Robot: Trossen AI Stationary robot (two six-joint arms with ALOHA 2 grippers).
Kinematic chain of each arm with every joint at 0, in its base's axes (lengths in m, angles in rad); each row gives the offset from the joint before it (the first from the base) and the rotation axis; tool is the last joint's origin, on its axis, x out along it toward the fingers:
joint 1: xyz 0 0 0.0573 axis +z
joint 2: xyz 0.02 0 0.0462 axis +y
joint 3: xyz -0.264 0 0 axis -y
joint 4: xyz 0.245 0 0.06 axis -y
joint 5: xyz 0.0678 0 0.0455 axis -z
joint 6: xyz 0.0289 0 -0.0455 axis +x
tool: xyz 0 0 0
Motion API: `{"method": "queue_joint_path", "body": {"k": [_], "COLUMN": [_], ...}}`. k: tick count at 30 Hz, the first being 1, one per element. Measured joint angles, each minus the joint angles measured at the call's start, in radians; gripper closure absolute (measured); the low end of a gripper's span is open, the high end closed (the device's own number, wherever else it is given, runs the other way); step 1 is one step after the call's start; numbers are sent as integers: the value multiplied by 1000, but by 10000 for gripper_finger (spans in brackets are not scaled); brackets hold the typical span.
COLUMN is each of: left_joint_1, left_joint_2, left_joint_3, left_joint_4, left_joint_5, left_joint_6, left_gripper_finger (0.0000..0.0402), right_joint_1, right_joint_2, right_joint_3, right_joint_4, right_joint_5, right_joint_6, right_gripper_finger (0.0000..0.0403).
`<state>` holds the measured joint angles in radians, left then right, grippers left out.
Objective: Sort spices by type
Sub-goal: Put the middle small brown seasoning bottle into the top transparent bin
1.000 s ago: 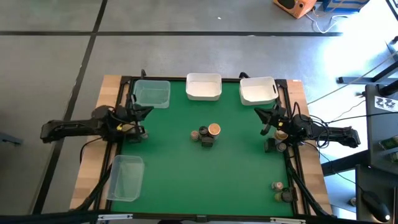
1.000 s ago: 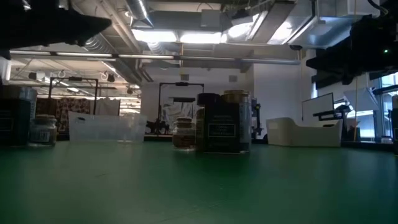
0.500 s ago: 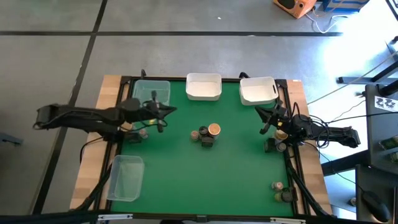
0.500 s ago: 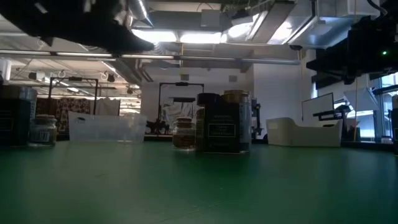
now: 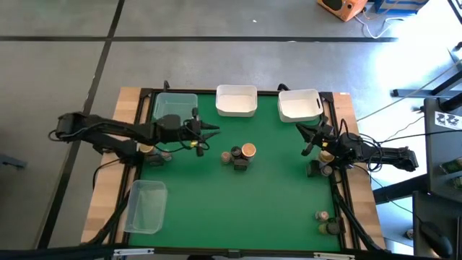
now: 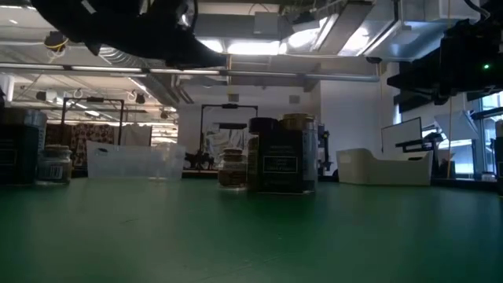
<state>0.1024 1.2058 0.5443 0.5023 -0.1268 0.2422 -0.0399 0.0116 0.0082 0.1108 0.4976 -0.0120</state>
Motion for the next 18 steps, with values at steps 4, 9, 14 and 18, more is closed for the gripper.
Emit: {"method": "queue_joint_path", "body": {"k": [4, 9, 14, 18], "left_joint_1": [-34, -44, -44, -44], "left_joint_2": [60, 143, 256, 327], "left_joint_3": [70, 222, 287, 287], "left_joint_4": [-71, -375, -487, -486], "left_joint_5": [2, -25, -27, -27], "left_joint_6": [-28, -142, -247, -272], "left_gripper_finger": [241, 167, 128, 123], "right_joint_1": [0, 0, 0, 0], "right_joint_2": [0, 0, 0, 0], "right_joint_3": [0, 0, 0, 0], "right_joint_4": [-1, -1, -8, -8], "right_joint_5": [-2, -4, -11, -11], "right_joint_6": [1, 6, 6, 6], "right_gripper_finger": [387, 387, 387, 387]}}
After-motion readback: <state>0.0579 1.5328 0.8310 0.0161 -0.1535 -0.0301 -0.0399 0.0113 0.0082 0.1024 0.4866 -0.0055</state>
